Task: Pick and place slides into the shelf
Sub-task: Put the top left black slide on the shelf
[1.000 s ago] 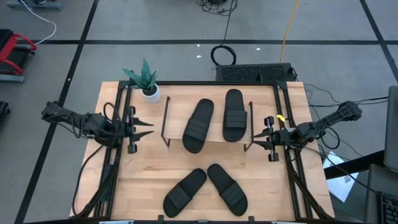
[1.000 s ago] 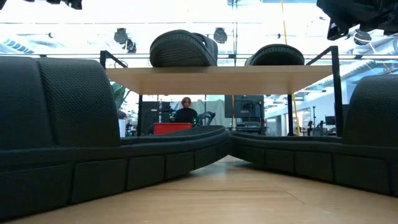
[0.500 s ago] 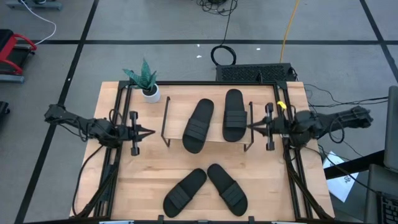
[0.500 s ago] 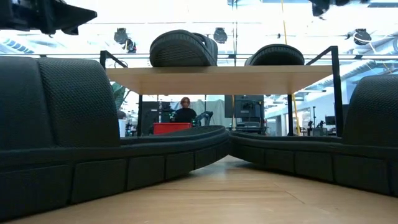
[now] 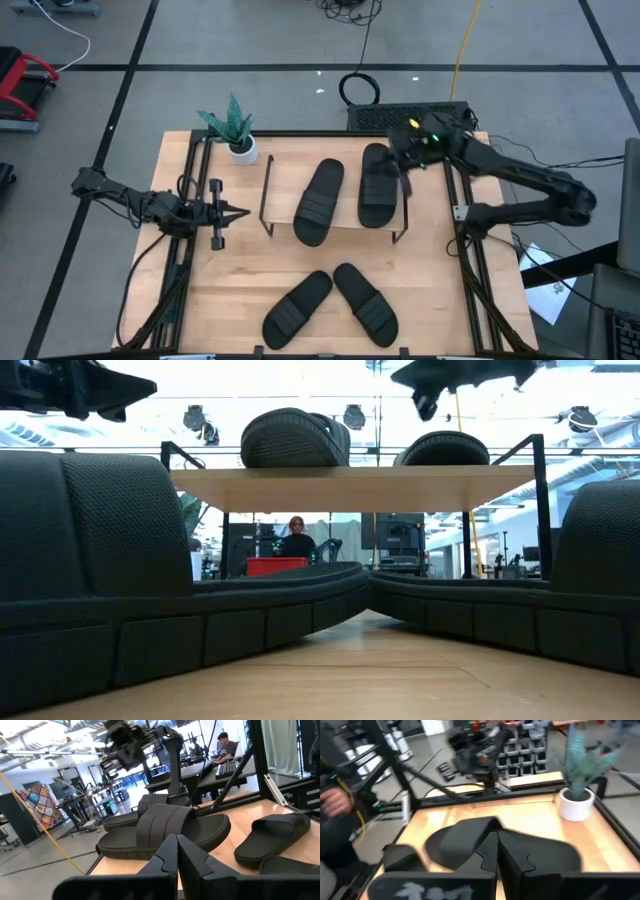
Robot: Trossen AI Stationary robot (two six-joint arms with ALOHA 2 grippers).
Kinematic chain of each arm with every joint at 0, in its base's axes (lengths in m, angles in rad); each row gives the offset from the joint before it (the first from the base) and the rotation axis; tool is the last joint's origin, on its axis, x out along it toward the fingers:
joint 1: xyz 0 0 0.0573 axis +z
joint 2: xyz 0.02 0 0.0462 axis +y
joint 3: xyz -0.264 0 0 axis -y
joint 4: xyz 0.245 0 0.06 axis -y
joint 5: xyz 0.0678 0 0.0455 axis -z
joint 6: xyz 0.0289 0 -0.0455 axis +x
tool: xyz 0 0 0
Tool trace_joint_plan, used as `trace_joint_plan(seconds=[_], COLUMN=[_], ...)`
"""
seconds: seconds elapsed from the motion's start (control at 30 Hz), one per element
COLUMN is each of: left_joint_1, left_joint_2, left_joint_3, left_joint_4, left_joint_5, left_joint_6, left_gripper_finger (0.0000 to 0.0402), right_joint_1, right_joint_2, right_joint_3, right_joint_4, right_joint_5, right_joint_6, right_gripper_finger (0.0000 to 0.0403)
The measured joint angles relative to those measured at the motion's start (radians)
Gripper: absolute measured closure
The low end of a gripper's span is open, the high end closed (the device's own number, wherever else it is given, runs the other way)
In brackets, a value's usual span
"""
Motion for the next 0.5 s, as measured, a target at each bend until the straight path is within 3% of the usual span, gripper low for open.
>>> trace_joint_plan(seconds=[0.3,0.5], left_joint_1=[0.000,0.000], left_joint_2=[0.001,0.001], left_joint_3=[0.000,0.000], left_joint_4=[-0.001,-0.011], left_joint_5=[0.000,0.001], left_joint_6=[-0.024,-0.024], left_gripper_finger=[0.0379,0.0387], right_joint_1=[-0.043,-0.032], right_joint_2=[0.241,0.350], right_joint_3=[0.209,0.308], right_joint_4=[-0.019,-0.072], right_joint_5=[-0.169,-0.241], right_joint_6=[0.089,0.148], right_gripper_finger=[0.0395,0.0314])
